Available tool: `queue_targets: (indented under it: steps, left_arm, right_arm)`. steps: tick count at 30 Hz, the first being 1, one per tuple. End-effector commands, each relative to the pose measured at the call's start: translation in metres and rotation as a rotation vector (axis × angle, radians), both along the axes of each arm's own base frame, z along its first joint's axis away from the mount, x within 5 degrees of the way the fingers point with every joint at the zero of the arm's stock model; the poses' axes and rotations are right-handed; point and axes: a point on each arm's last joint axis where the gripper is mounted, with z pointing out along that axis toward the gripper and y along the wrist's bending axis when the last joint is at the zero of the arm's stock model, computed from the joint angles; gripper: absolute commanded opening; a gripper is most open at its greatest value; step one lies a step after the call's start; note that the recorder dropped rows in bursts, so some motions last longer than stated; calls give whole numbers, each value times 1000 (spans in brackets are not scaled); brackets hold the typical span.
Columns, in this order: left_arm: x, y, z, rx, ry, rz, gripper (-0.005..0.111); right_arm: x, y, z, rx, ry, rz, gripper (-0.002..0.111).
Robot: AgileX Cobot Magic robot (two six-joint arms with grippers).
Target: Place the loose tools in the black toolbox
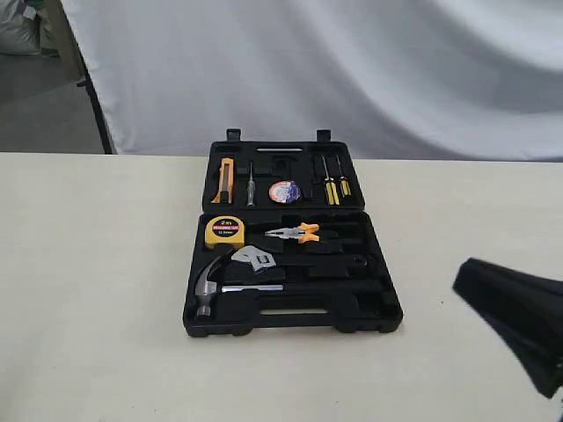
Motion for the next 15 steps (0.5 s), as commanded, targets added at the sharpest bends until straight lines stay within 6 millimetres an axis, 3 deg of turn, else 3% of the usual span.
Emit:
queue_targets:
  steps: [1,10,15]
  left_arm:
    - [-1,1,2,2,-13,26,1]
    - [-1,1,2,2,-13,26,1]
    - [-1,1,2,2,-13,26,1]
  right_arm:
    - [-10,-23,-1,116,-141,-114,0]
    - [-29,-62,-14,197,-375,-529,0]
    - [-25,-66,-20,196,-296,-598,0]
